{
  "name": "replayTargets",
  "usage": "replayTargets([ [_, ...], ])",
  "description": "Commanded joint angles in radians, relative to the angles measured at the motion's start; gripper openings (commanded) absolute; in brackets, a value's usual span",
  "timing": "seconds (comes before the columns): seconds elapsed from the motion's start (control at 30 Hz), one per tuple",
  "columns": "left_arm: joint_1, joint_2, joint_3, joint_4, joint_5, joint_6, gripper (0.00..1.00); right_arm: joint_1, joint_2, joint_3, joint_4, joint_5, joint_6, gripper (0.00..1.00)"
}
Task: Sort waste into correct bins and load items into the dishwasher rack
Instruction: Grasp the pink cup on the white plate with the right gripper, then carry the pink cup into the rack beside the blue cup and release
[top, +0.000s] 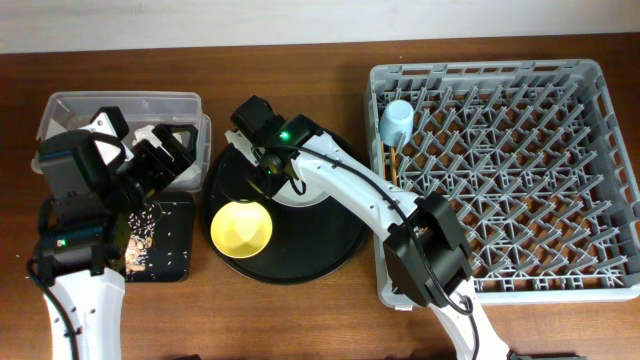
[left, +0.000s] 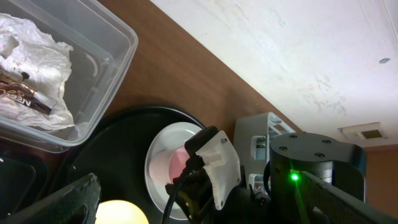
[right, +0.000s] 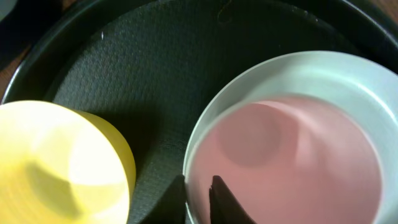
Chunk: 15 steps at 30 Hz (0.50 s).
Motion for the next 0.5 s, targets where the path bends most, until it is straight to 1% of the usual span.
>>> replayTargets([
  [0.0,0.005,-0.005,0.014,0.001,-0.004,0.024,0.99,-0.005,0.006,0.005,0.002,-0.033,0.008,0.07],
  [0.03,0.005,-0.005,0.014,0.002,-0.004,0.024,0.99,-0.005,-0.003,0.012,0.008,-0.057,0.008,0.04],
  [0.13,0.005,-0.005,0.014,0.002,-0.004,0.024,0.99,-0.018,-0.048,0.091,-0.004,-0.159,0.009,0.04],
  [0.2,0.005,-0.005,0.014,0.002,-0.004,0.024,0.99,-0.034,-0.094,0.144,-0.034,-0.198,0.039,0.04],
  [0.27,0.005,-0.005,0.014,0.002,-0.004,0.024,0.99,-0.068,-0.154,0.188,-0.101,-0.198,0.087,0.04],
  [0.37,0.005,-0.005,0.014,0.002,-0.004,0.024,0.99,-0.132,-0.234,0.205,-0.217,-0.22,0.101,0.04],
  [0.47,0.005,-0.005,0.014,0.002,-0.004,0.024,0.99,-0.229,-0.294,0.205,-0.361,-0.278,0.1,0.04],
])
